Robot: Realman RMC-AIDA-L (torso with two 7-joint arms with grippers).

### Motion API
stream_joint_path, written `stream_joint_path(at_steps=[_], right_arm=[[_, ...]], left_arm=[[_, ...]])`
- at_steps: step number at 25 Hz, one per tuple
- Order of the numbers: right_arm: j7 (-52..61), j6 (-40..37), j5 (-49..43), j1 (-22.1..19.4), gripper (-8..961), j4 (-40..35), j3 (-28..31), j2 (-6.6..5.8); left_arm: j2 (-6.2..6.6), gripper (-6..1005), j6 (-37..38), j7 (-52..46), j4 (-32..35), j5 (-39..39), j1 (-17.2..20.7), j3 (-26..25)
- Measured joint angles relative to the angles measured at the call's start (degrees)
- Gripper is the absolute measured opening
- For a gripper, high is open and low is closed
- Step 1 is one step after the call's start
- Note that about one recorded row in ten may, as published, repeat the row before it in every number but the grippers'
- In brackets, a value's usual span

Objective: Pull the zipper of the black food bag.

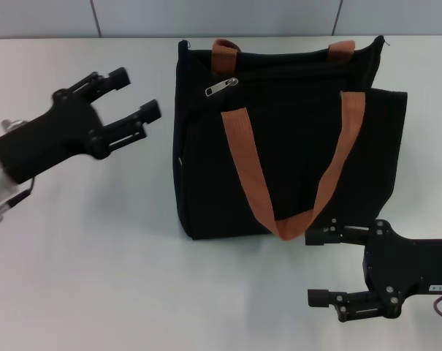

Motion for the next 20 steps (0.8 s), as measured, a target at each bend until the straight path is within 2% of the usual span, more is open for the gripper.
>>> stream_joint_path(at_steps=[4, 5, 6, 10, 20], right_arm=[[0.0, 0.0, 0.0, 0.0, 812, 0.0, 0.0, 0.00], [0.0, 0.0, 0.0, 0.0, 812, 0.0, 0.0, 0.00], [0.0, 0.0, 0.0, 0.0, 812, 0.0, 0.0, 0.00], [0.0, -0.1, 0.1, 0.0, 811, 0.0, 0.1, 0.00], [-0.4, -0.1, 0.9, 0.4, 810, -0.2, 0.1, -0.03]], left_arm=[[-0.28, 751, -4.4, -0.3, 0.0, 0.6, -2.0, 3.0], [-0.36, 750, -6.6, -0.4, -0.1, 0.6, -3.2, 6.7], [-0.36, 748, -6.6, -0.4, -0.1, 0.6, -3.2, 6.7], [-0.53, 742, -10.7, -0.4, 0.0, 0.7, -5.4, 11.8], [-0.61, 726, -12.1, 0.4, -0.1, 0.0, -7.0, 12.7]])
